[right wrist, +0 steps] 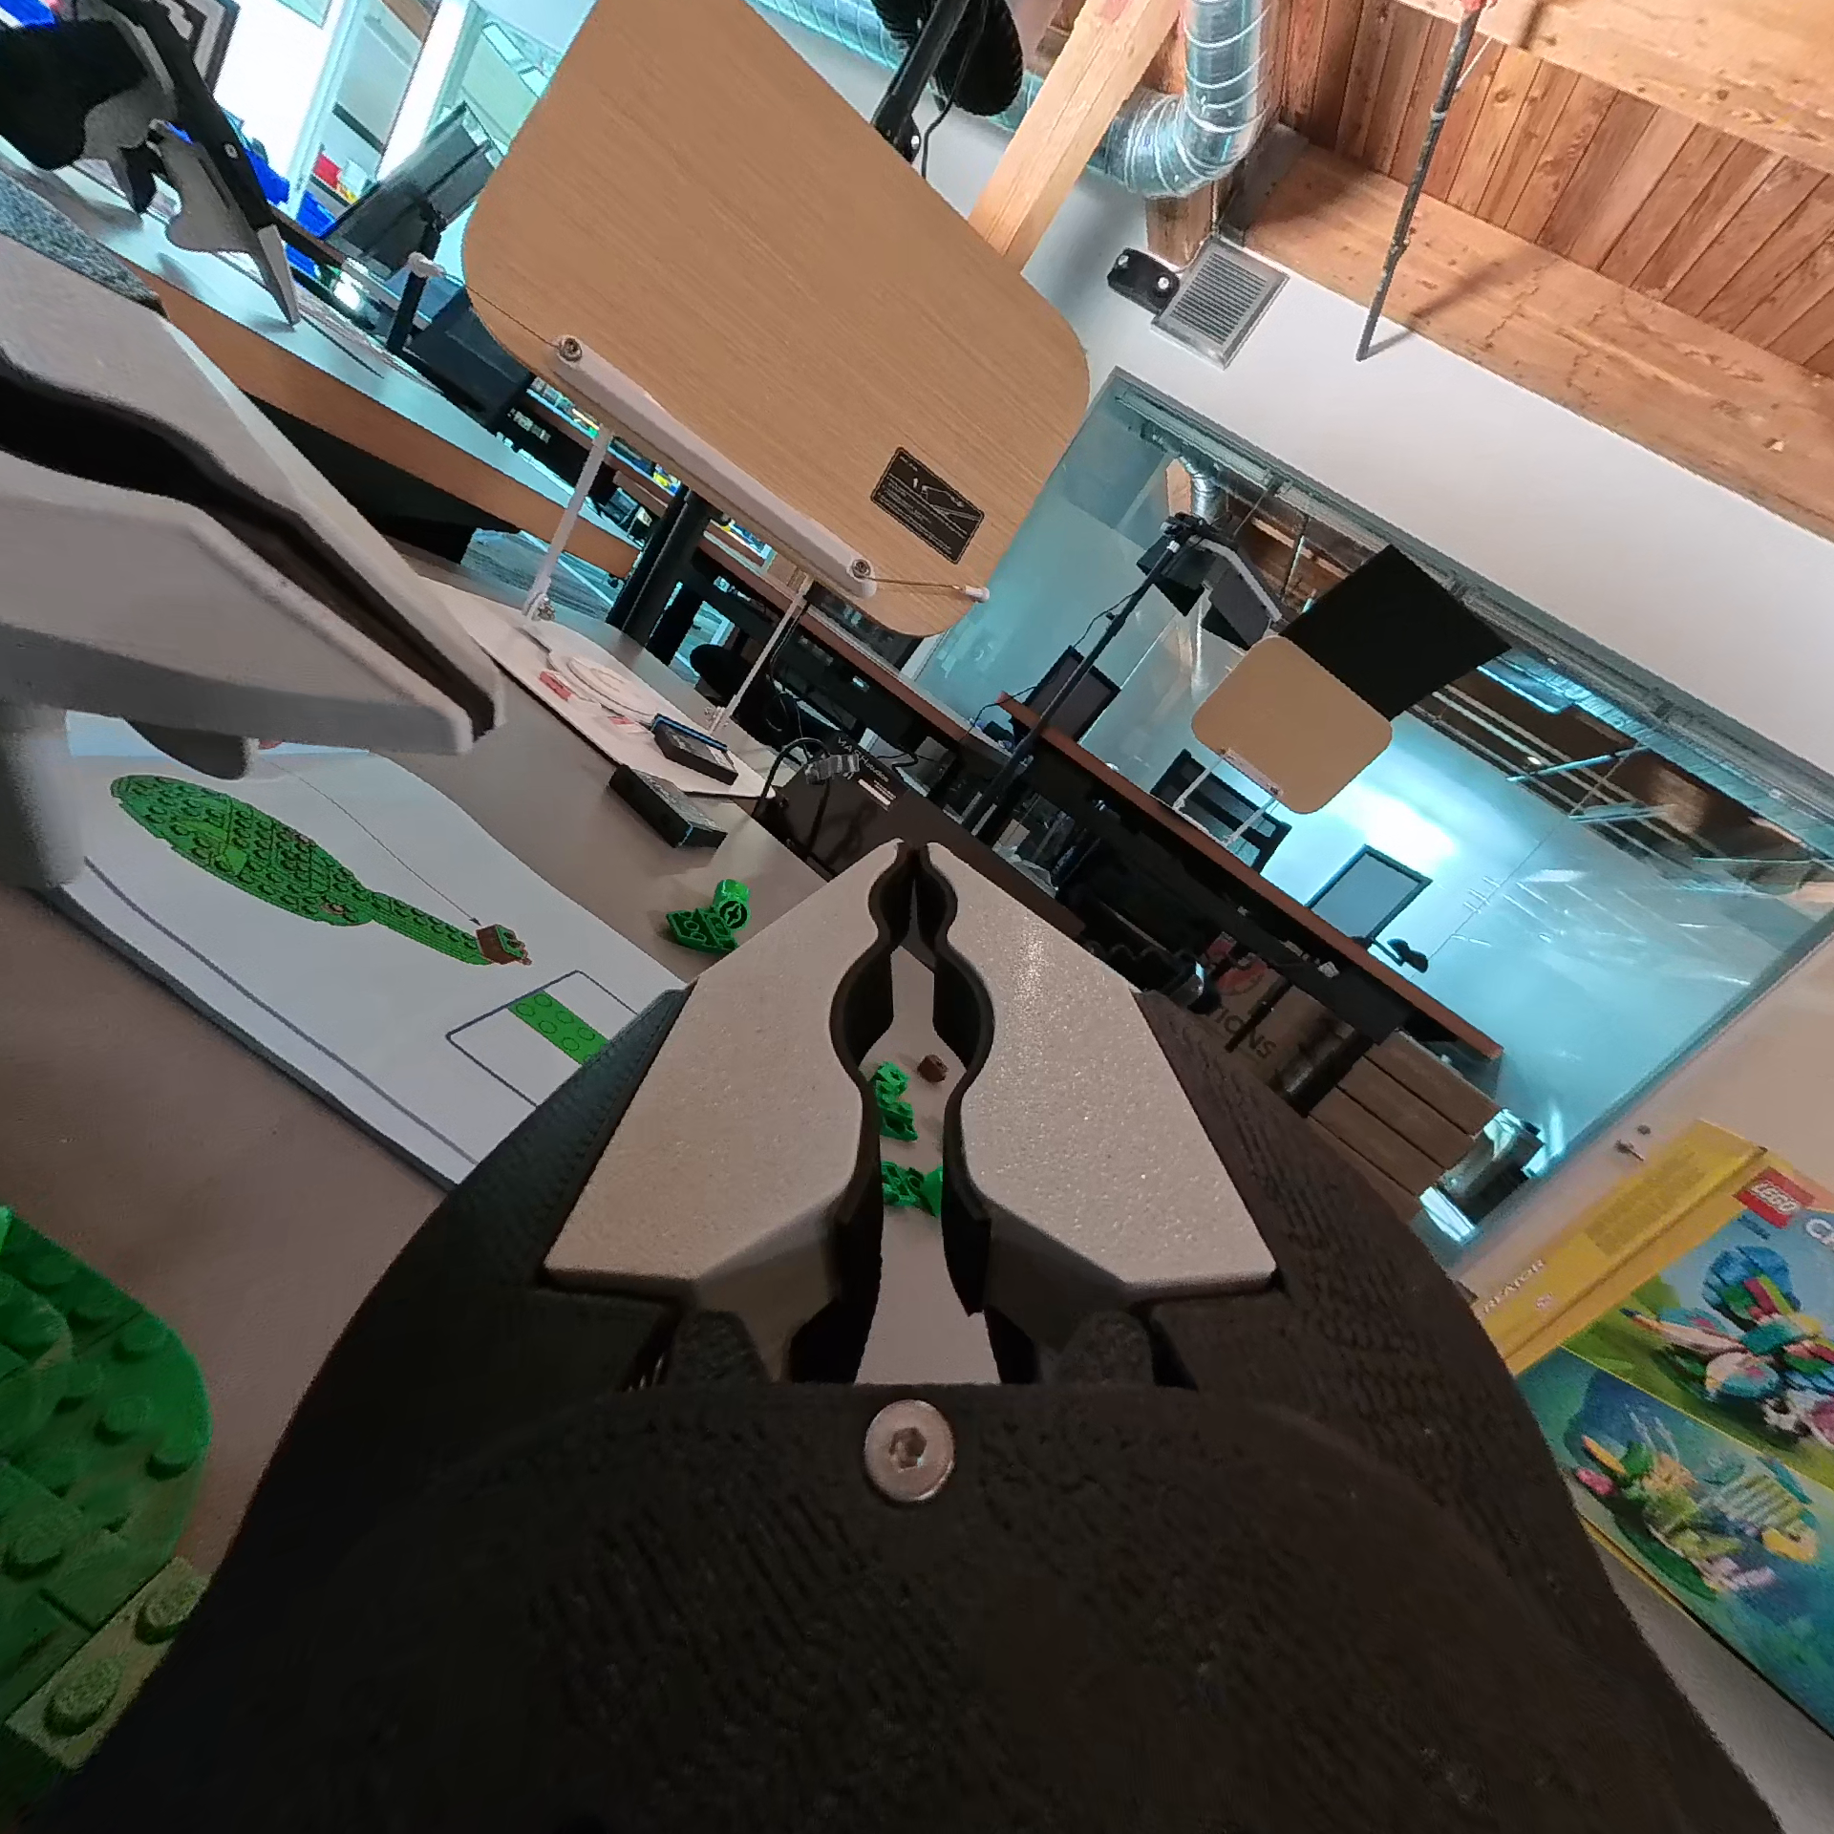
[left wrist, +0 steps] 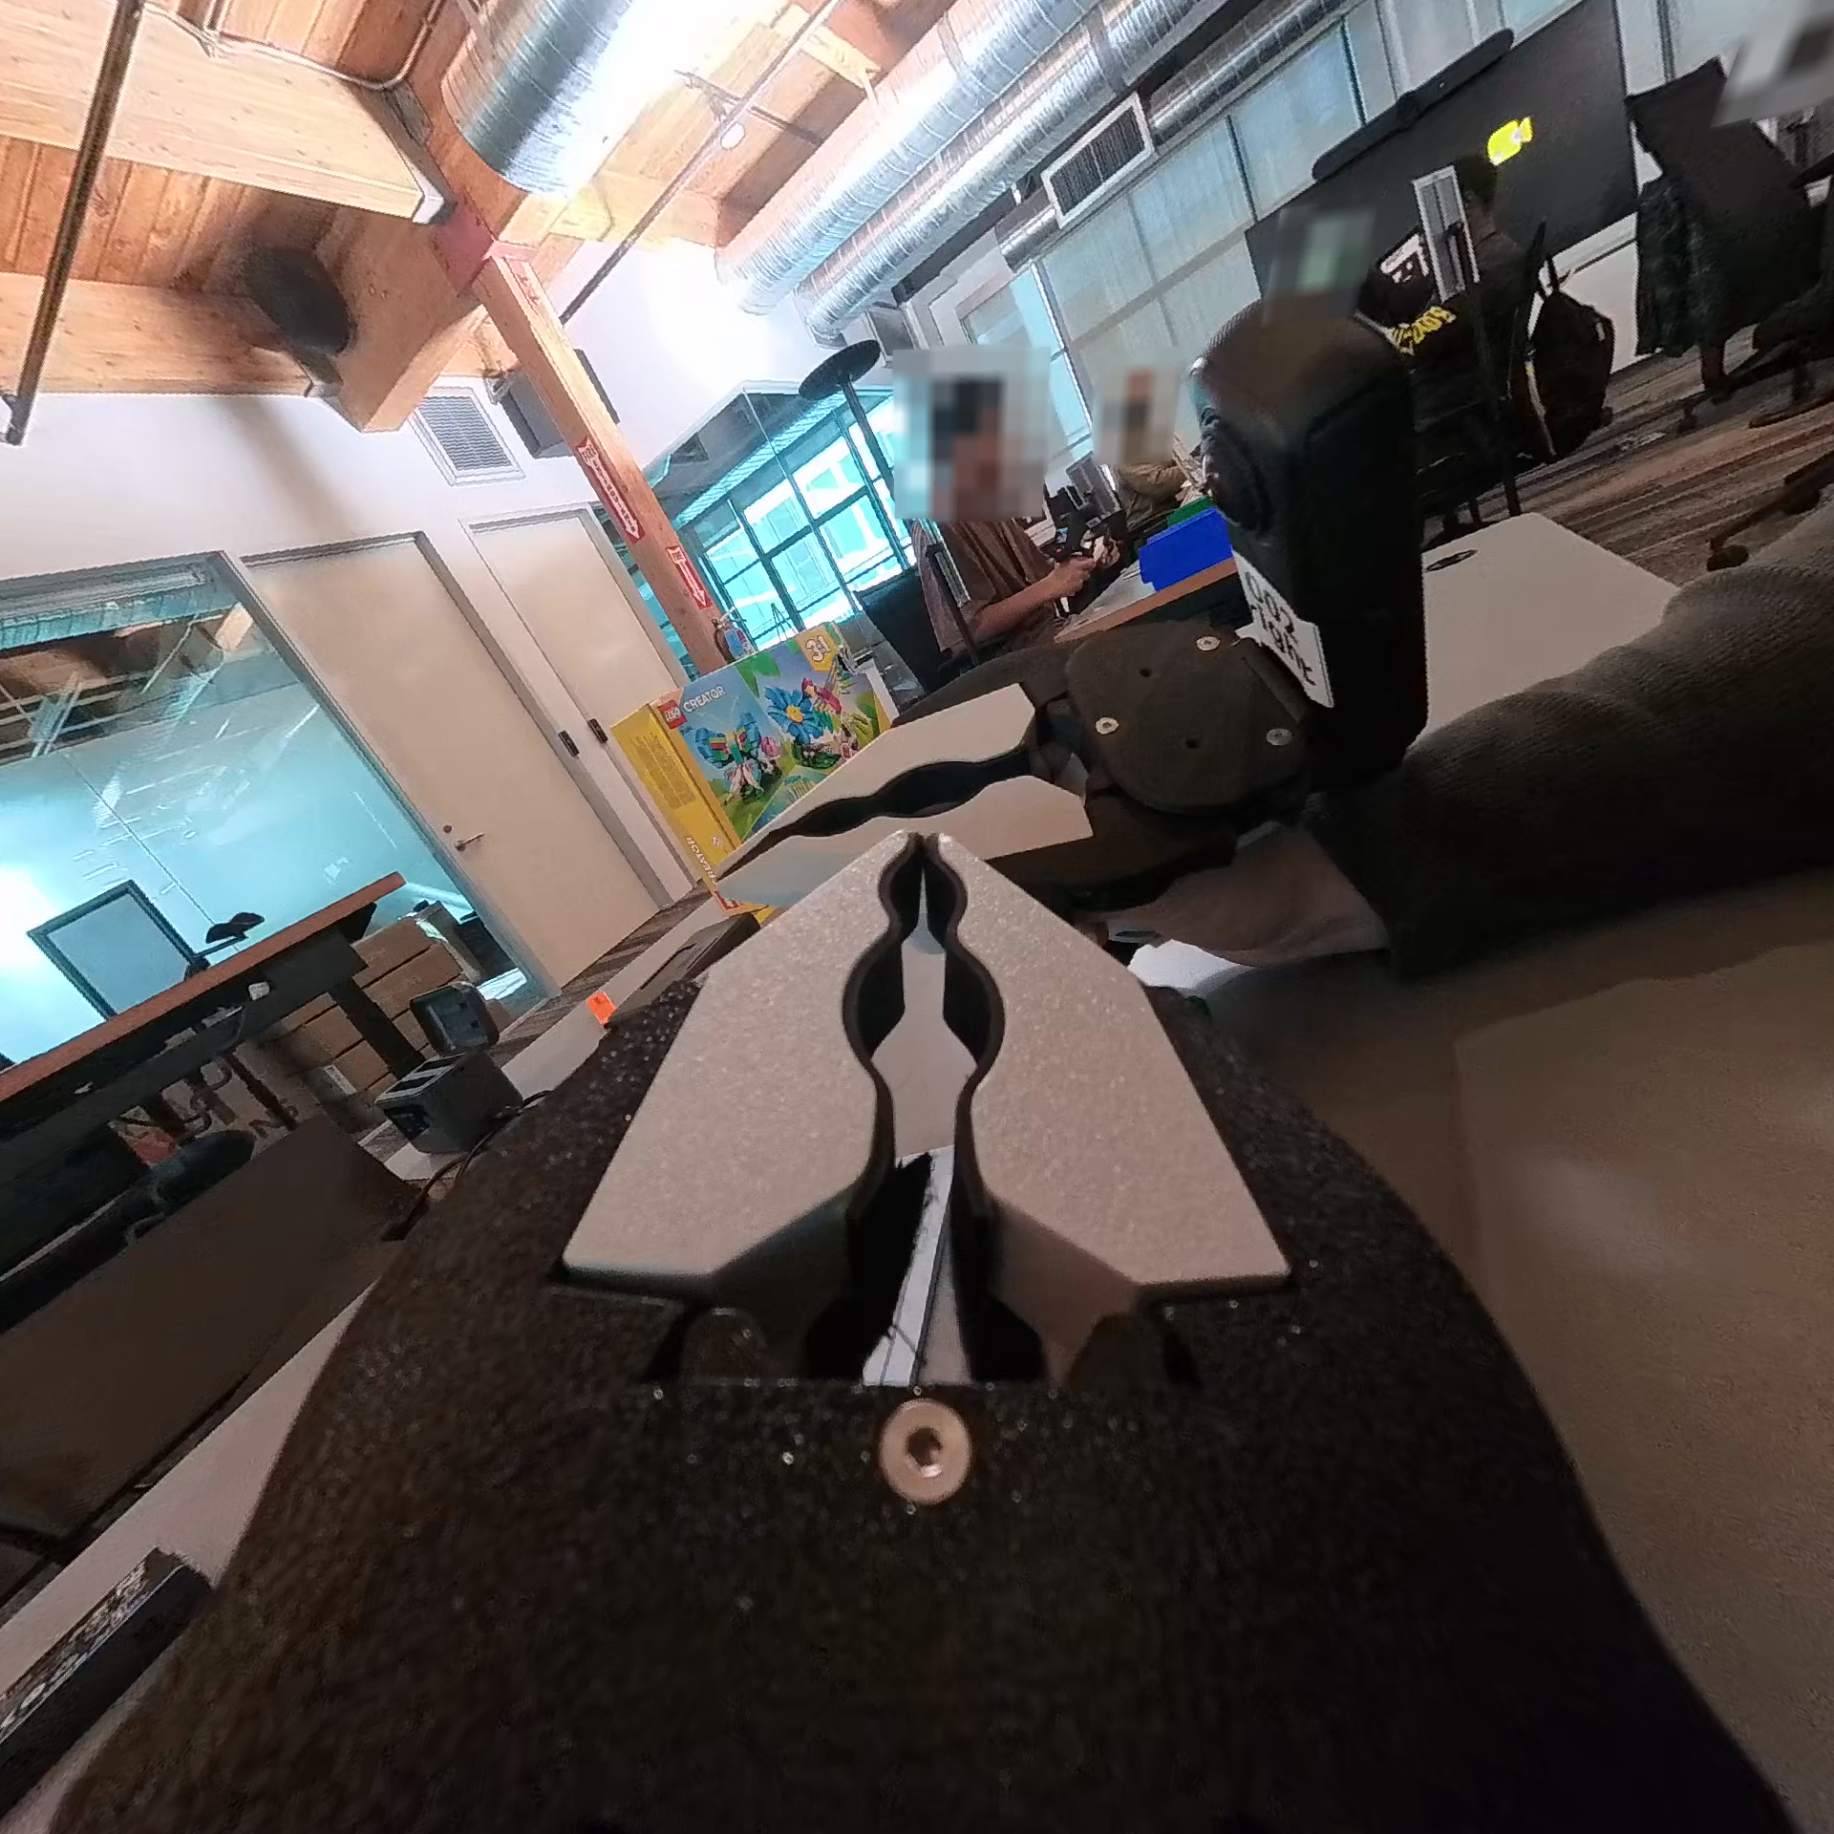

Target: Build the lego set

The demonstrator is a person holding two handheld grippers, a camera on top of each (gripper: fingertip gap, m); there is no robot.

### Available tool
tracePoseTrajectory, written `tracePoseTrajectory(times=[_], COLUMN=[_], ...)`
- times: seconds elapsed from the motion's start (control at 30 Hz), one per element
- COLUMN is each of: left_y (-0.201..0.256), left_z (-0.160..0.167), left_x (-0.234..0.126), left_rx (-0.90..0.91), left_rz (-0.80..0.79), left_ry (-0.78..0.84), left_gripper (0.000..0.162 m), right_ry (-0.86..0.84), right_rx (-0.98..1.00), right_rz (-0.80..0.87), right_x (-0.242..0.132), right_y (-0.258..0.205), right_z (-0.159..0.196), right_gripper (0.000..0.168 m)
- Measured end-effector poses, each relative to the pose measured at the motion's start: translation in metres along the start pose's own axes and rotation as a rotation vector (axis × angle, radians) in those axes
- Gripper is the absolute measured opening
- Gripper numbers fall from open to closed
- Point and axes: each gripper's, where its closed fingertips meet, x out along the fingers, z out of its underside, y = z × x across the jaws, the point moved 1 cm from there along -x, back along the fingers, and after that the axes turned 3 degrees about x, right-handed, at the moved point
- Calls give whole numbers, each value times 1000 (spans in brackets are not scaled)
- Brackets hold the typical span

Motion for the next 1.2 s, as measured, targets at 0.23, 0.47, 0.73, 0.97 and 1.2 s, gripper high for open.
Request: tracePoseTrajectory(times=[0.23, 0.47, 0.73, 0.97, 1.2], left_y=[-2, -5, -1, 2, 11], left_z=[1, 1, 1, 2, 2], left_x=[0, 0, 0, 0, 2], left_rx=[-19, -30, -6, 29, 111], left_rz=[-5, -14, -3, 4, 28], left_ry=[2, 4, -1, -10, -22], left_gripper=[0, 0, 0, 0, 0], right_ry=[-3, -1, -2, -31, -58], right_rx=[1, 24, 170, 303, 488], right_rz=[12, 16, 20, 42, -3], right_x=[1, 2, -1, -7, -1], right_y=[1, 3, 14, 36, 32], right_z=[1, -1, -9, -4, 4], right_gripper=[0, 0, 0, 0, 0])
